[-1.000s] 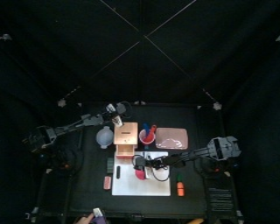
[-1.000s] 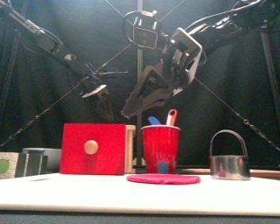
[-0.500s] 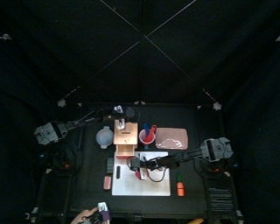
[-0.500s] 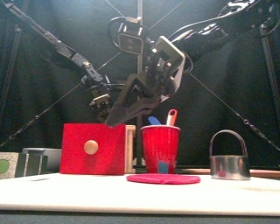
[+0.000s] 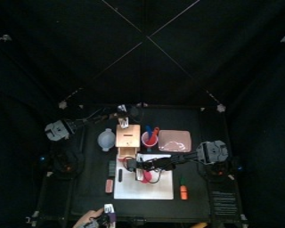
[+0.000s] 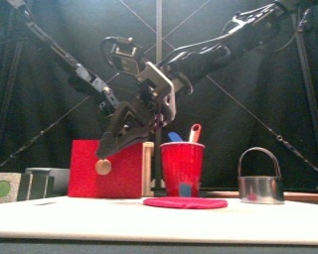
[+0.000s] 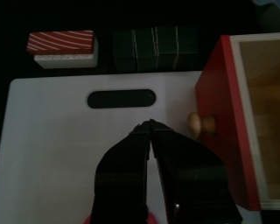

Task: Get the cutter from the drawer then cut the dough then place the extra dough in the bowl
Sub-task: Shut the drawer

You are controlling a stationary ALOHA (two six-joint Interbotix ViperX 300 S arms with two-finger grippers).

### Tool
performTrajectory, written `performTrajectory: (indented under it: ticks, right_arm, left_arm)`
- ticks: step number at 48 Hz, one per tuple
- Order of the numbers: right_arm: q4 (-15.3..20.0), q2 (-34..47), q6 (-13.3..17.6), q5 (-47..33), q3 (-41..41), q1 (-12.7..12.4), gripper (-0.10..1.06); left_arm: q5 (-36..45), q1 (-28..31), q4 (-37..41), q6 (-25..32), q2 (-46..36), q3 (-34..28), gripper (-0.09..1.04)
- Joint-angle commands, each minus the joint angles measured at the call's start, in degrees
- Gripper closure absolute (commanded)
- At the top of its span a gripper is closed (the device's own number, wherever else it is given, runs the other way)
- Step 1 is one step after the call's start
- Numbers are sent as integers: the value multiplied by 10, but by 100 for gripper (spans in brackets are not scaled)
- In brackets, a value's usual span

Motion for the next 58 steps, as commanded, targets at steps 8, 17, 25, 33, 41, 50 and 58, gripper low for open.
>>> performTrajectory:
  ticks: [8,17,25,33,41,50,58]
  right_arm:
    - [-27,3,0,23,-32,-15,51]
    - [-33,9,0,37,-41,-26,51]
    - [-36,5,1,69,-42,-35,51]
    - [-45,0,1,98,-41,-38,51]
    - [-57,-4,1,105,-43,-38,51]
    - [-68,-4,2,106,-44,-43,51]
    - [-74,-8,2,108,-46,-54,51]
  left_arm:
    - [-7,0,1,-1,-5,-18,33]
    - [-7,0,1,-1,0,-17,33]
    - [-7,-1,1,-1,3,-17,33]
    - [-7,-3,2,-1,3,-15,33]
    - [-7,-3,1,-1,3,-10,33]
    - [-7,-4,1,-3,2,0,33]
    - [-7,-6,2,-3,1,3,33]
